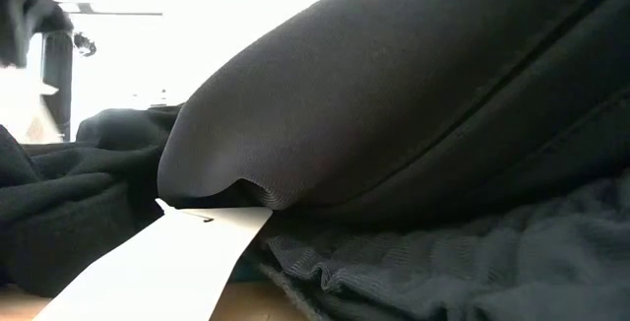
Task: Sort clothes
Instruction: Put the light orange shirt into the laundry bin
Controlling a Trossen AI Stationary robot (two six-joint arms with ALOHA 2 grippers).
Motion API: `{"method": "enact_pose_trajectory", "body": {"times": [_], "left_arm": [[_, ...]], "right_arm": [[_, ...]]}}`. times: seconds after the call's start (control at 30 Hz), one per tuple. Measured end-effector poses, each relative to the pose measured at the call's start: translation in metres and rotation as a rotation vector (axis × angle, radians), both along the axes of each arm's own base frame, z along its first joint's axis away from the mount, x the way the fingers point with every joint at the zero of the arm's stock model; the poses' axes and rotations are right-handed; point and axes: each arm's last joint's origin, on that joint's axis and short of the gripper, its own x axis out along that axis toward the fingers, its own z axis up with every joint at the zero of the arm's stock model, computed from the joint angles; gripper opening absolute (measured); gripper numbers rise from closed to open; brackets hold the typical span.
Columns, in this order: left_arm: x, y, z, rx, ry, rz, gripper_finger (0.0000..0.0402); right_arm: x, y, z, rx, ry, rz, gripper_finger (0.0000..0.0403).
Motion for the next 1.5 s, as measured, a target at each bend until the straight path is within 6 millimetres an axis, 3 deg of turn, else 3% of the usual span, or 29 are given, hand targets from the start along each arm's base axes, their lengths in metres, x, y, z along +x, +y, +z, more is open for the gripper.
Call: {"method": "enact_pose_trajectory", "body": {"times": [0.27,0.43,0.63,0.8,1.0,1.5], "left_arm": [[-0.002,0.009,0.073,0.103,-0.142,0.027,0.0000],[0.000,0.009,0.090,0.068,-0.208,0.040,0.0000],[0.002,0.004,0.088,0.060,-0.199,0.027,0.0000],[0.008,-0.017,0.080,-0.165,-0.200,-0.083,0.0000],[-0.012,0.003,0.061,0.103,-0.079,0.170,0.0000],[-0.003,-0.010,0.002,-0.004,-0.043,0.105,0.0020]], "right_arm": [[0.000,0.000,-0.002,0.007,-0.004,0.001,0.0164],[0.000,0.000,-0.002,0.006,-0.004,0.001,0.0164],[0.000,0.000,-0.002,0.007,-0.004,0.002,0.0164],[0.000,0.001,-0.002,0.012,-0.007,0.002,0.0164],[0.001,0.001,-0.002,0.017,-0.009,0.003,0.0164],[0.001,0.002,-0.001,0.026,-0.021,0.002,0.0164]]}}
